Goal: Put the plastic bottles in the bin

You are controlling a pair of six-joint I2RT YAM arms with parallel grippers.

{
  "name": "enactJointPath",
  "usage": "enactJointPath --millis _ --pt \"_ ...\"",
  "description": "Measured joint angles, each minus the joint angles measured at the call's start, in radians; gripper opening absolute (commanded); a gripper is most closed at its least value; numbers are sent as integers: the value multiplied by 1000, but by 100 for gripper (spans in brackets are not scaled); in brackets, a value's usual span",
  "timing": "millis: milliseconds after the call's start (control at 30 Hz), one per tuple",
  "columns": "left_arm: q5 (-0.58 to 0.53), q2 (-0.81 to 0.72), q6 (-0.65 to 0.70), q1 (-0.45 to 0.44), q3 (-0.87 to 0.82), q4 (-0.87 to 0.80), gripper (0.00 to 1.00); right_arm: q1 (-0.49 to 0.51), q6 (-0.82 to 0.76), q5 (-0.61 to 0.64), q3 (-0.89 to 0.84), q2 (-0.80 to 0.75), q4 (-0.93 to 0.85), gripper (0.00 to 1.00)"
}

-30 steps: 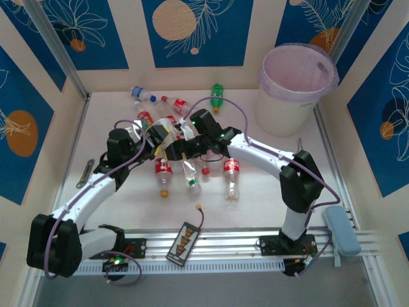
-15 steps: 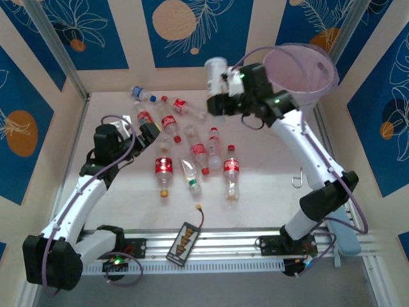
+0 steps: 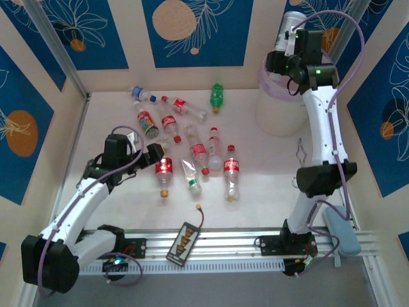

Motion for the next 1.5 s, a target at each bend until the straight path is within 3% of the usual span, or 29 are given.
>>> enactJointPath --millis 267,833,1100,1267,1500 --pt "-23 18 4 -16 -13 -7 99 -119 -1 7 87 179 -10 39" --pt "-42 74 4 -24 -20 12 99 -150 -5 -30 79 277 -27 40" --pt "-58 74 23 -27 -22 12 99 -165 -12 -50 79 364 -66 45" --pt "-62 79 27 -28 -23 12 99 -166 -16 -62 79 374 -80 56" --pt "-69 87 27 -31 -23 12 99 -175 -24 -85 80 409 -90 59"
